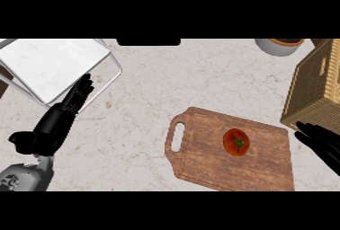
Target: Pick the tomato from the cutting board and place it in the basket
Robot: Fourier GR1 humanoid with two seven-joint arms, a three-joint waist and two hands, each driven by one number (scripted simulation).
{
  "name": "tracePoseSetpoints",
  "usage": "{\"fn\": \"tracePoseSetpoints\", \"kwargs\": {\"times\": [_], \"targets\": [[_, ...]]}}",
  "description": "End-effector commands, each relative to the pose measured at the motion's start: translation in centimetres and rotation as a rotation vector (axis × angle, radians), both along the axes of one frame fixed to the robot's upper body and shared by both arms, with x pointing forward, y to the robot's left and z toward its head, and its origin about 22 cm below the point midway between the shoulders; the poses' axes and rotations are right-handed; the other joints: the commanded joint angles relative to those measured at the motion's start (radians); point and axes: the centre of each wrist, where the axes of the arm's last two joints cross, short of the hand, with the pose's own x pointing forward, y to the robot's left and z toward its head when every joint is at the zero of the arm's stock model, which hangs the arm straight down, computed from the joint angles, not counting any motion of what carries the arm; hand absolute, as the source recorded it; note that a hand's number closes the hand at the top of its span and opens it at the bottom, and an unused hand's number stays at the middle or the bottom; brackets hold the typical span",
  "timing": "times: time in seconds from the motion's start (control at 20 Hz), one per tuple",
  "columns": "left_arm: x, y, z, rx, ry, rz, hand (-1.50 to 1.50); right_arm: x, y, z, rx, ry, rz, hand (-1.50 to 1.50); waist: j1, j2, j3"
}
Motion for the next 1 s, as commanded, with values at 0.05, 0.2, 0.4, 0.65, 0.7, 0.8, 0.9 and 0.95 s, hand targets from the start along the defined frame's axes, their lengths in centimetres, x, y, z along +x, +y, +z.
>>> {"fn": "tracePoseSetpoints", "kwargs": {"times": [0.05, 0.2, 0.4, 0.65, 0.7, 0.8, 0.9, 0.95], "targets": [[0.2, -0.7, -0.3, -0.005, -0.011, 0.002, 0.0, 1.5, -0.2, -4.7, 0.053, -0.01, 0.007, -1.5, 0.002, 0.001, 0.001], [-0.1, -1.1, 0.4, 0.001, 0.003, -0.009, 0.0, 5.0, 1.2, -4.6, 0.069, -0.008, -0.013, -1.5, 0.011, 0.002, 0.0], [-0.2, -0.1, -0.2, 0.008, -0.009, -0.015, 0.0, 4.1, 3.9, -9.0, 0.051, -0.051, 0.003, -1.5, 0.01, 0.001, 0.0], [-0.1, -0.9, -2.0, -0.006, 0.009, -0.006, 0.0, 6.0, 2.3, -9.2, 0.031, -0.072, -0.028, -1.5, 0.004, 0.001, 0.0], [0.5, 1.1, -1.6, 0.0, 0.015, 0.01, 0.0, 5.8, 2.2, -10.7, 0.026, -0.079, -0.025, -1.5, 0.003, 0.001, 0.0], [1.3, -0.9, 0.6, -0.004, -0.003, -0.002, 0.0, 5.9, 2.0, -10.4, 0.064, -0.1, -0.008, -1.5, 0.002, 0.001, 0.0], [-0.2, 1.7, -0.6, 0.001, -0.002, -0.005, 0.0, 5.9, 3.7, -10.4, 0.049, -0.08, 0.001, -1.5, 0.004, 0.001, 0.0], [-0.2, -0.1, -0.7, 0.015, -0.002, -0.007, 0.0, 5.6, 1.6, -11.6, 0.063, -0.09, 0.024, -1.5, 0.003, 0.001, 0.0]]}}
